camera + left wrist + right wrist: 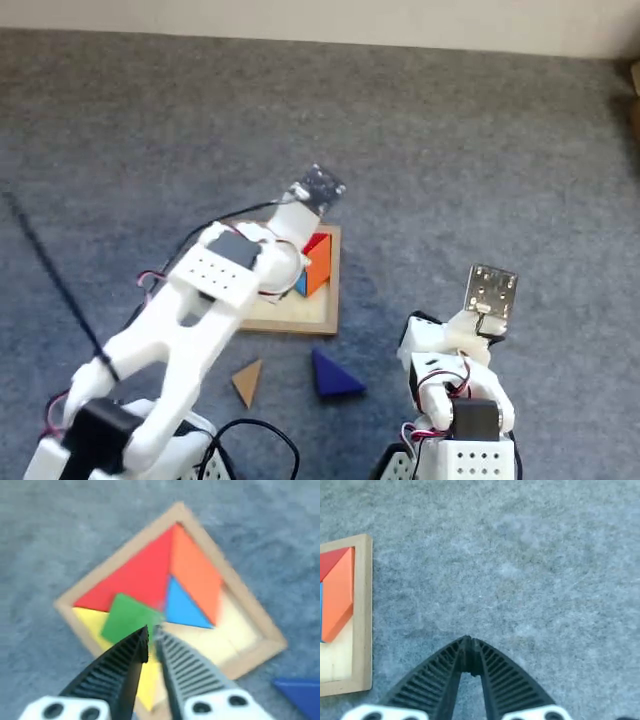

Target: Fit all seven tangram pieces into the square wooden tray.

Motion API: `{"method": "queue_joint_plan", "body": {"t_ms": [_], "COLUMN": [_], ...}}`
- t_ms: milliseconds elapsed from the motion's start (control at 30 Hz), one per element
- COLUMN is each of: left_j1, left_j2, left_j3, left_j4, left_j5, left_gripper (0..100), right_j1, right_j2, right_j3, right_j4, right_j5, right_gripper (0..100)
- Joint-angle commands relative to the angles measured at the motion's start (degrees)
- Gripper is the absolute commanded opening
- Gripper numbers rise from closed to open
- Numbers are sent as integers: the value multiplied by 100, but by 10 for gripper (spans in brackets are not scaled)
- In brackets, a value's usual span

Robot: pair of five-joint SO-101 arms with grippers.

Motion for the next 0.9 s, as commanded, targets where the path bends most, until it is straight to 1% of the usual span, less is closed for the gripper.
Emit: {"method": "queue_joint_plan", "body": {"t_ms": [0, 100, 233, 400, 667, 800, 867], "left_j1": [-514, -664, -673, -664, -400, -224, -180], "left_j2": [-295, -31, 857, 1657, 1666, 1657, 1657], "left_j3": [-145, -145, -242, -611, -576, -470, -488], "left_j4": [44, -114, -519, -545, 264, 325, 334], "left_j5": [35, 35, 9, 0, 18, 9, 18], "left_gripper": [141, 143, 145, 143, 138, 84, 82], "right_j1": [75, 75, 75, 75, 75, 75, 75], "right_j2": [-145, -145, -145, -145, -145, -145, -145], "right_j3": [725, 725, 725, 725, 725, 725, 725], "right_j4": [-110, -110, -110, -110, -110, -101, -101], "right_j5": [79, 79, 79, 79, 79, 79, 79], "right_gripper": [9, 9, 9, 9, 9, 9, 9]}}
